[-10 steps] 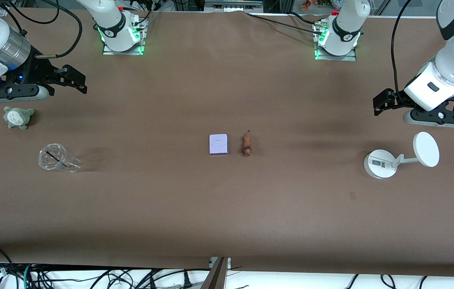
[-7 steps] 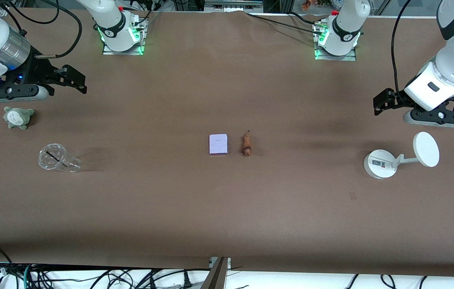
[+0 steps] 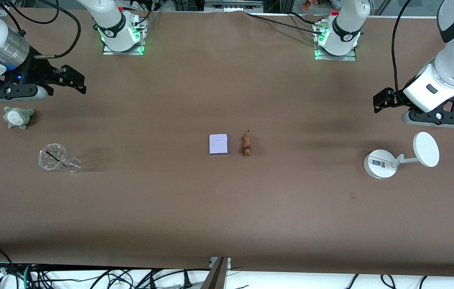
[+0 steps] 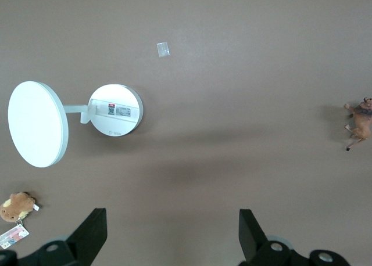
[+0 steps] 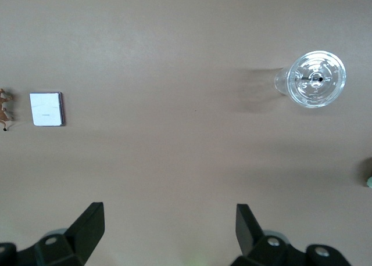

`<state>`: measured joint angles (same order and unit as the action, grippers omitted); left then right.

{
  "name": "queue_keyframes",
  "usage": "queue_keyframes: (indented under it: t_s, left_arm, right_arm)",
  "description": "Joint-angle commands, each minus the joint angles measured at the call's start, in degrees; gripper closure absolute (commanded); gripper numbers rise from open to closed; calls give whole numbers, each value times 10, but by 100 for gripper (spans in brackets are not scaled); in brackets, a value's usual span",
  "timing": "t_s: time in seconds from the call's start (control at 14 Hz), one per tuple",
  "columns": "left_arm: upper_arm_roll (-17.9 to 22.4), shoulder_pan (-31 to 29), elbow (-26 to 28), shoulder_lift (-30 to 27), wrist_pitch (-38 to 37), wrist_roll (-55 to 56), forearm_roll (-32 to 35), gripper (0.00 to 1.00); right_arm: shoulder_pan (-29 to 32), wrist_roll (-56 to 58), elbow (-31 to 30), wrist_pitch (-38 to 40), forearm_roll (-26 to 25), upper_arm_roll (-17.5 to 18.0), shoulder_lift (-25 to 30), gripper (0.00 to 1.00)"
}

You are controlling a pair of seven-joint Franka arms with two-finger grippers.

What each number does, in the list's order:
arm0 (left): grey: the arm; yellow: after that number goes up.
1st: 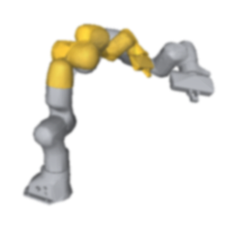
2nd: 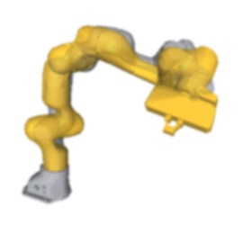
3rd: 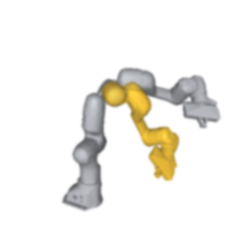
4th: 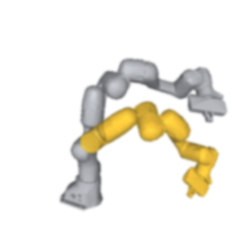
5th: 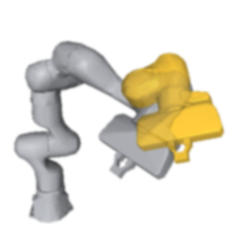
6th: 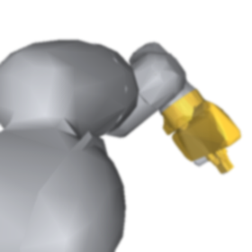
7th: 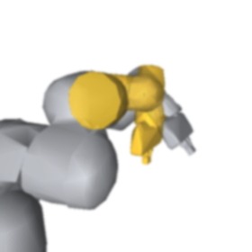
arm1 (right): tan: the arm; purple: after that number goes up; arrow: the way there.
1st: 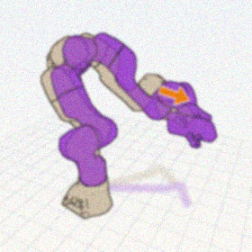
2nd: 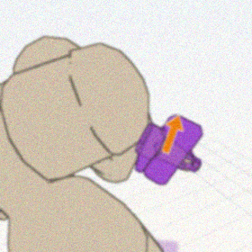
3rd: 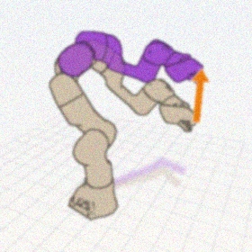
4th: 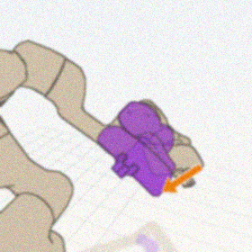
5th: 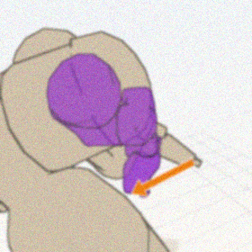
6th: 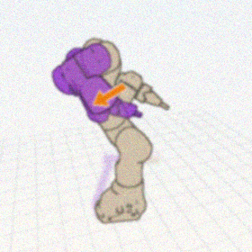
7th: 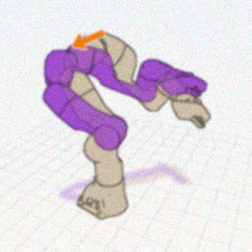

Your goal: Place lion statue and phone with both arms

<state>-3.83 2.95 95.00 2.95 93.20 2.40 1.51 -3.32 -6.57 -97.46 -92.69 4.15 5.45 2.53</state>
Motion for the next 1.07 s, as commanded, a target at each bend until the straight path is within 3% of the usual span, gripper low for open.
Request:
queue_keyframes:
  t_s: [0.0,0.21,0.36,0.64,0.79,1.0]
  left_arm:
    - [-4,0,-9,6,-11,0,2,0]
    - [-7,7,-7,6,-11,0,-7,0]
    - [-7,8,-8,20,-11,2,-54,0]
    - [-68,14,-7,79,2,38,-59,0]
    - [-111,18,-7,129,60,93,-56,0]
    - [-116,73,-8,198,144,153,-56,0]
  right_arm:
    - [2,9,9,8,-17,-1,-2,0]
    - [2,10,11,8,-19,-1,-2,0]
    - [2,10,11,8,-19,-1,-2,0]
    - [4,44,11,8,-19,-4,-2,0]
    - [4,45,11,8,-18,-11,-3,0]
    - [6,44,22,9,-19,-11,-3,0]
